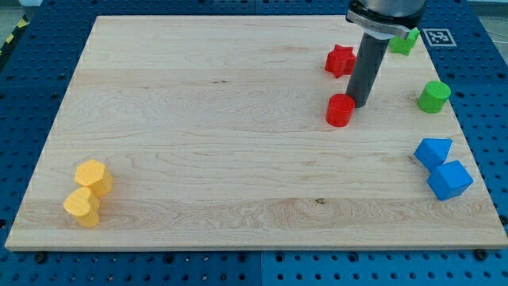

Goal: Move the red circle to the right of yellow heart

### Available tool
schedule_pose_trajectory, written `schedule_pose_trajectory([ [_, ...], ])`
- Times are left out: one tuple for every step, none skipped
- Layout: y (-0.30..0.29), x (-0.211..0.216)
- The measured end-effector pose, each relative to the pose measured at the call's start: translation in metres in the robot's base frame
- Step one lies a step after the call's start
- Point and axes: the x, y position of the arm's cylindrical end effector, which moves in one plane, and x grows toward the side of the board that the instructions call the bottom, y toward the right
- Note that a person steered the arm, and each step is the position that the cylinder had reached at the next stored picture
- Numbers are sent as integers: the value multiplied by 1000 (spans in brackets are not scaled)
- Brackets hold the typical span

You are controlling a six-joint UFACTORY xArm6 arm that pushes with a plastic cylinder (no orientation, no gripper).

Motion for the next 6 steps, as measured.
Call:
schedule_pose_trajectory([
  [0,0],
  [-8,0],
  [-9,16],
  [-9,30],
  [-9,31],
  [-13,31],
])
